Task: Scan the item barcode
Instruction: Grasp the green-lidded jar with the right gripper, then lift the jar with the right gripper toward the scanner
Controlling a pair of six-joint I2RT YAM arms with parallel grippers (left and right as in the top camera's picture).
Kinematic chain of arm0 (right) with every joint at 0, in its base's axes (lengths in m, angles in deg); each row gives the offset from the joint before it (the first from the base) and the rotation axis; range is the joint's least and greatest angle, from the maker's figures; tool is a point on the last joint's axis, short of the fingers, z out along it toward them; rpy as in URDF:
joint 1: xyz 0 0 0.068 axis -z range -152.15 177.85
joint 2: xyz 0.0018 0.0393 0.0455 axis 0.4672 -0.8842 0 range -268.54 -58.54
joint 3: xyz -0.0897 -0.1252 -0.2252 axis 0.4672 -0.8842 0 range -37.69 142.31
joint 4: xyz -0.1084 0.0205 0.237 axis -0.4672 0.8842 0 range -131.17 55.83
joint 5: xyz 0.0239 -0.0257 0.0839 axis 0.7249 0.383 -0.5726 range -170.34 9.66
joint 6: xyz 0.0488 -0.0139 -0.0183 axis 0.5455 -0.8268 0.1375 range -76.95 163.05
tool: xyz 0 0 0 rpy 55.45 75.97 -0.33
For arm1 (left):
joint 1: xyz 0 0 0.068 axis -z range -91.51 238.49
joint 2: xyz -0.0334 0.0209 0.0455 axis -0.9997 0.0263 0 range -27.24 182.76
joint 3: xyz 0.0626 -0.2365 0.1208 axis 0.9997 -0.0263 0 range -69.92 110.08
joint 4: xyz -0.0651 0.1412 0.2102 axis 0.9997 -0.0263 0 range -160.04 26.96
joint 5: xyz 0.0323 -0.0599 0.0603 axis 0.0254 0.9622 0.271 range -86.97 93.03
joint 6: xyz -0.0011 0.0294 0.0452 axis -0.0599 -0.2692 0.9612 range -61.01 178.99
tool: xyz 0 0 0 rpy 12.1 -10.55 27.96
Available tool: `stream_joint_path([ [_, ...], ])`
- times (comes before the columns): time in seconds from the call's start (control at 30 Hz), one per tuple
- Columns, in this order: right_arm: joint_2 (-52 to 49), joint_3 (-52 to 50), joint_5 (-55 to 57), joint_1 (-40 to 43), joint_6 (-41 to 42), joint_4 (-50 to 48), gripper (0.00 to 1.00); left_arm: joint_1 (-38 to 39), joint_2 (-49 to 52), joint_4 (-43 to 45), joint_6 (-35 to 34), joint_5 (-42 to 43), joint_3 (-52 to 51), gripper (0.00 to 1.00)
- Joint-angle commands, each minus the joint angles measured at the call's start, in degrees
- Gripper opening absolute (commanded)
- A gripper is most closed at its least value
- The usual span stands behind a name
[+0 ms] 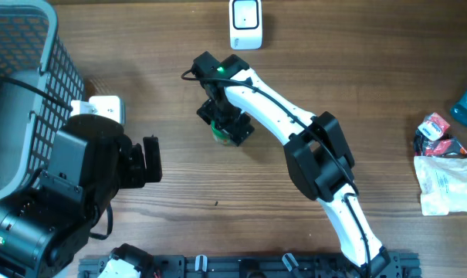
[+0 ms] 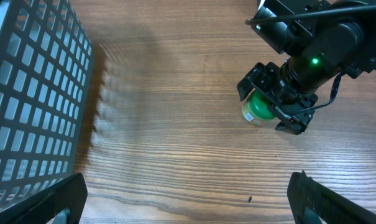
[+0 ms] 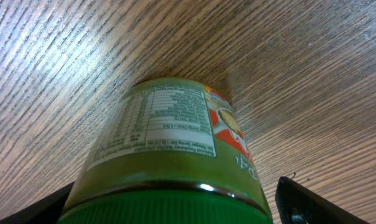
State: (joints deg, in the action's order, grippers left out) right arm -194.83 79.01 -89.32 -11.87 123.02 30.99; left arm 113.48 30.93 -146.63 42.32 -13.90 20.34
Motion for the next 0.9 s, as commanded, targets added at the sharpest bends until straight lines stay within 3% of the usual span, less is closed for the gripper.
stream_joint_path([
  [0.0, -1.5, -0.2, 2.8, -0.2, 1.1, -0.2, 0.84, -0.2, -0.3, 0.0, -0.5, -1.1, -0.3, 1.00],
  [0.17, -1.9, -0.2, 6.8, -0.2, 1.0, -1.2, 0.84, -0.2, -0.3, 0.0, -0.5, -1.1, -0.3, 1.00],
  [0.57, -4.6, -1.3, 3.7, -0.3, 0.9, -2.0, 0.82, -0.2, -0.3, 0.0, -0.5, -1.1, -0.3, 1.00],
  [0.87, -4.6, -0.5, -2.4, 0.5, -2.8, -0.2, 0.64, -0.2, -0.3, 0.0, -0.5, -1.1, -0.3, 1.00],
])
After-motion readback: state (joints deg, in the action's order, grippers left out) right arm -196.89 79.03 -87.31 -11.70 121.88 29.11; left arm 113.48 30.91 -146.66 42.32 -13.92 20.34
